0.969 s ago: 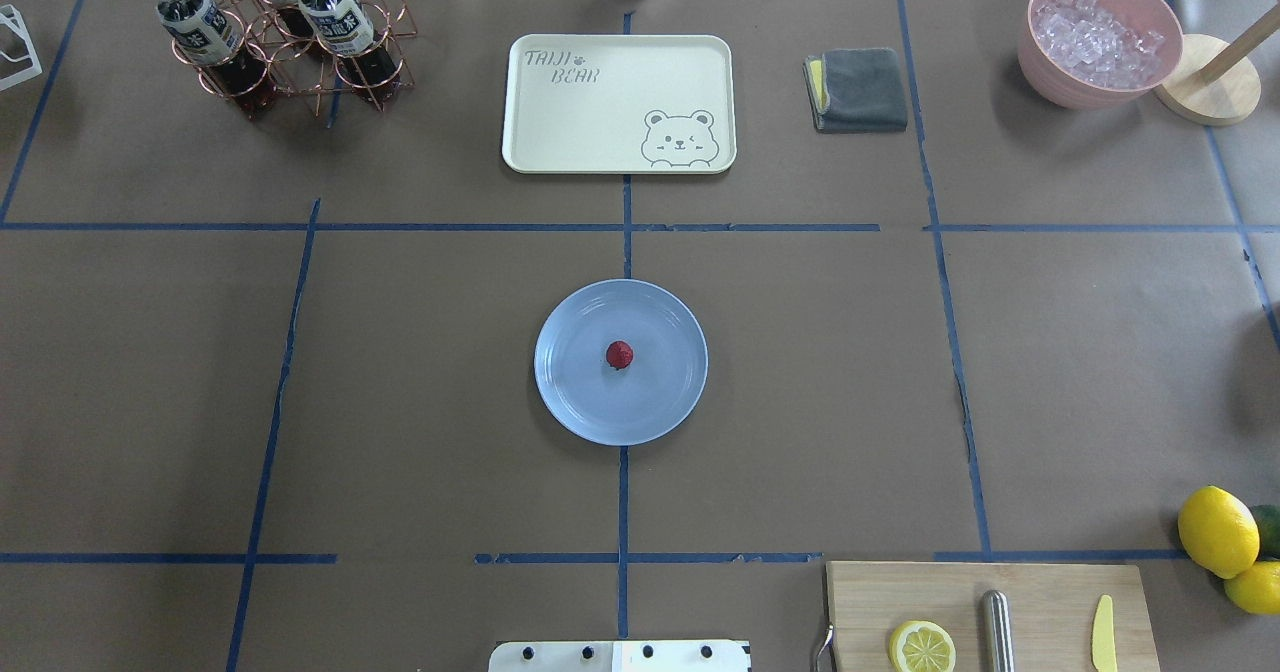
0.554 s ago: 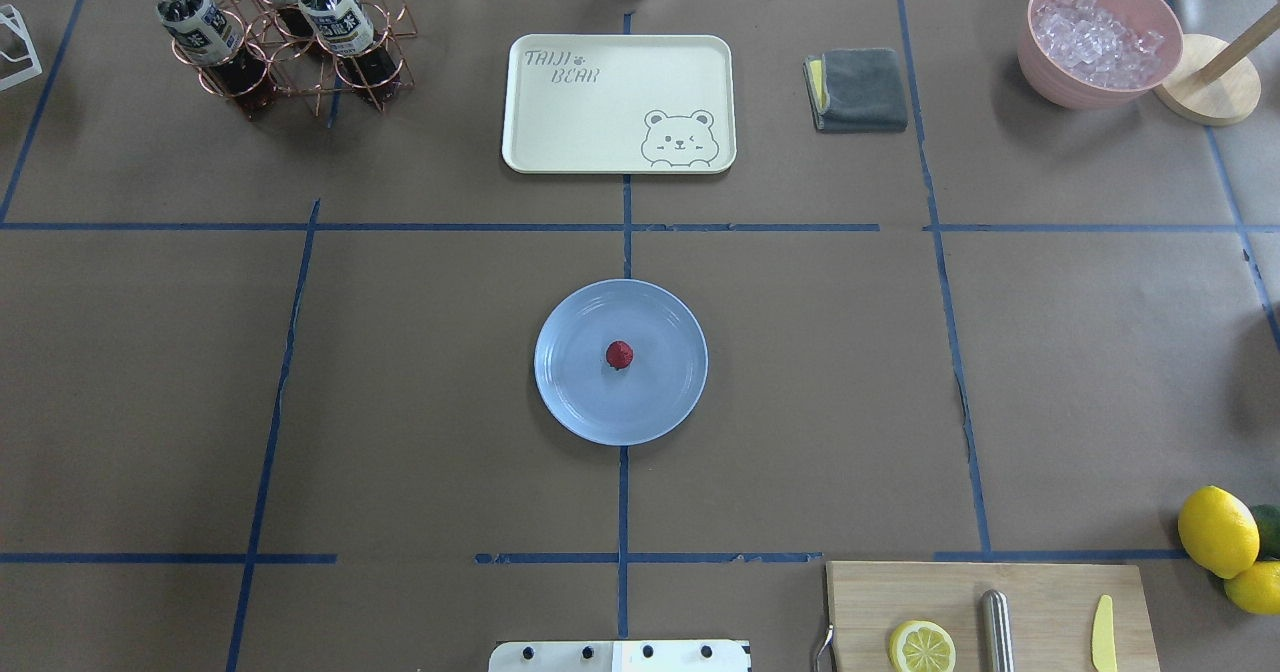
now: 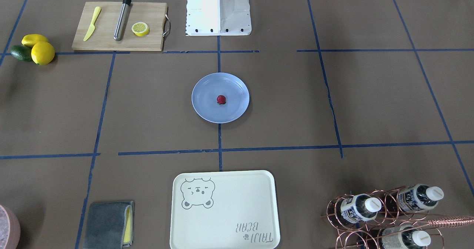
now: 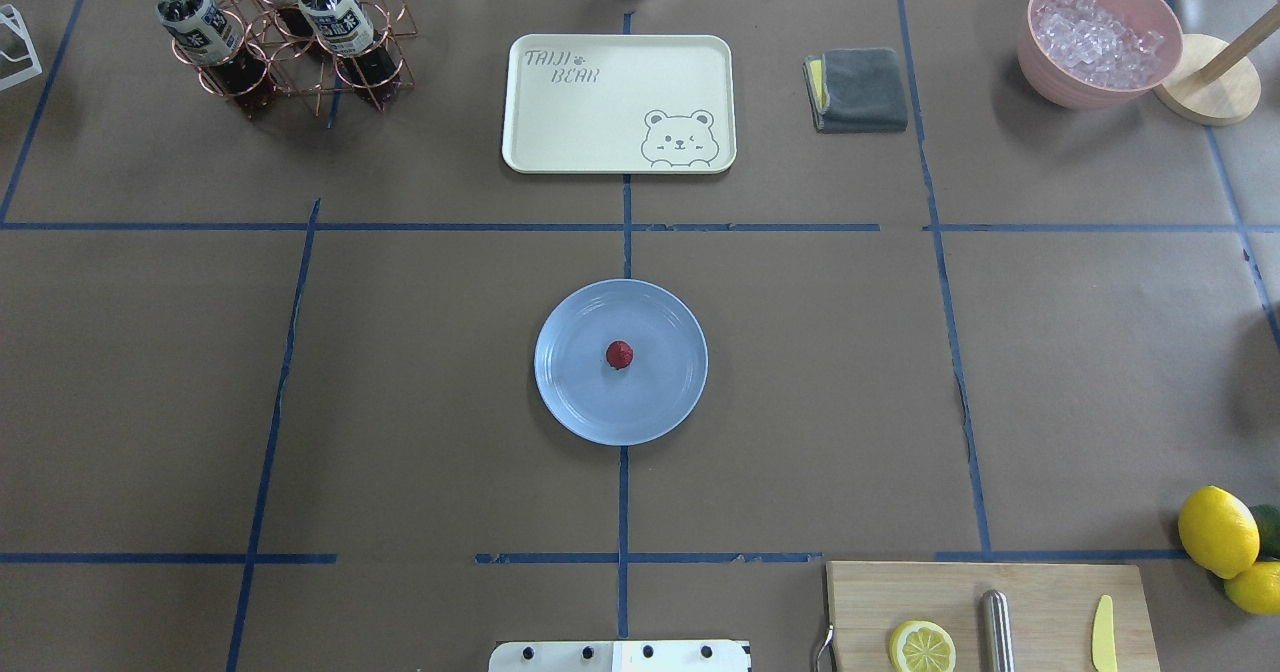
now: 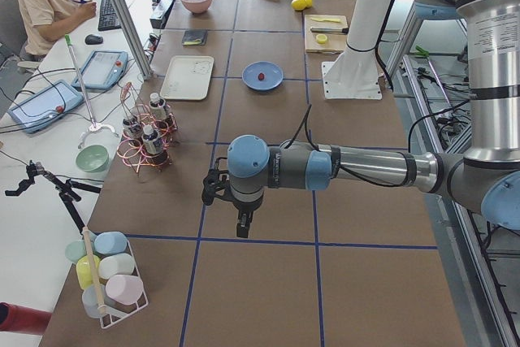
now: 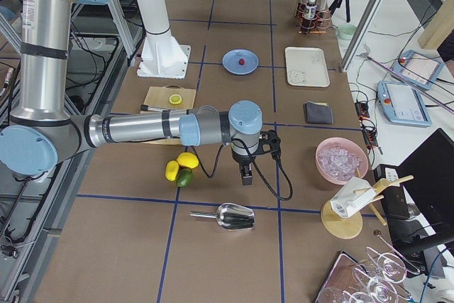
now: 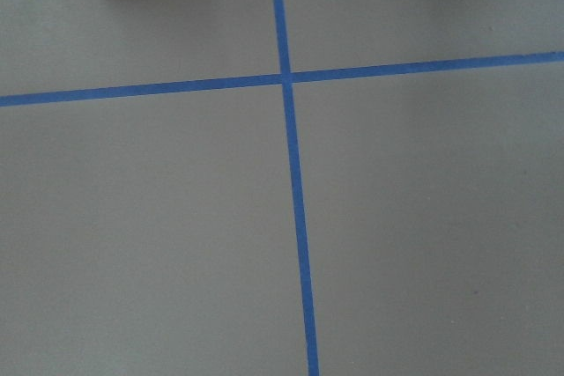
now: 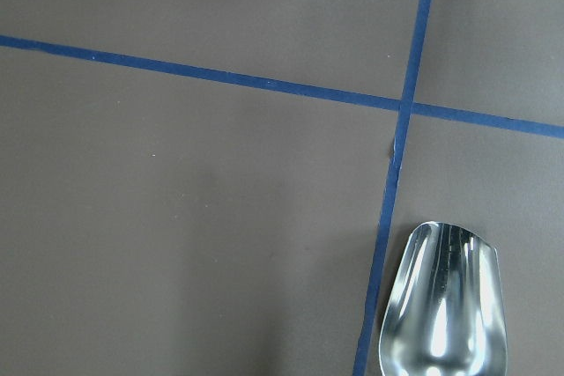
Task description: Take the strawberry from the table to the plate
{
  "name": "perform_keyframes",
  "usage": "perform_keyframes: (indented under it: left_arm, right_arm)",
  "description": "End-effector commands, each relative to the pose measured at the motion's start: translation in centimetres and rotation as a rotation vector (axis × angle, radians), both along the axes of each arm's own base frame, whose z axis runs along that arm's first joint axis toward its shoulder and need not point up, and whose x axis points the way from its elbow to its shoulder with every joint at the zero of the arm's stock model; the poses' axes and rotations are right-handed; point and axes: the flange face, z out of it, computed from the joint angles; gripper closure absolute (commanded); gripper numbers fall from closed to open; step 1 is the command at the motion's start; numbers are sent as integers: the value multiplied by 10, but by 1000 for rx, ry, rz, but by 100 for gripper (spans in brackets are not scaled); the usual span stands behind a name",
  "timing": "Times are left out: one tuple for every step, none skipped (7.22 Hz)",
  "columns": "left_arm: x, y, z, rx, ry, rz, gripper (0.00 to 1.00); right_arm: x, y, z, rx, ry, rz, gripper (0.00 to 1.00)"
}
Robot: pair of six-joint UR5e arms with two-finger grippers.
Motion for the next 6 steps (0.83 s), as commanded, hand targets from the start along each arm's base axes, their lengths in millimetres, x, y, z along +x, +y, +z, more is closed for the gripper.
perform_keyframes:
  left_arm:
    - [-5,-2,-7,6,-62,-24,0]
    - [-5,-2,-4,4,-60,-22,0]
    - [-4,-1,-1,-1,-62,-20,0]
    - [-4,-1,0,-4,-62,-20,0]
    - [-4,-4,-9,31,-59,-22,0]
    - [-4,-7,-10,50,-60,-23,0]
  right_arm:
    - [0,0,-1,-1,-2,1,0]
    - [0,0,0,0,-2,0,0]
    - [0,0,0,0,-1,0,0]
    - [0,0,1,-4,0,1,0]
    - [0,0,1,-6,0,1,0]
    - [0,0,2,-5,1,1,0]
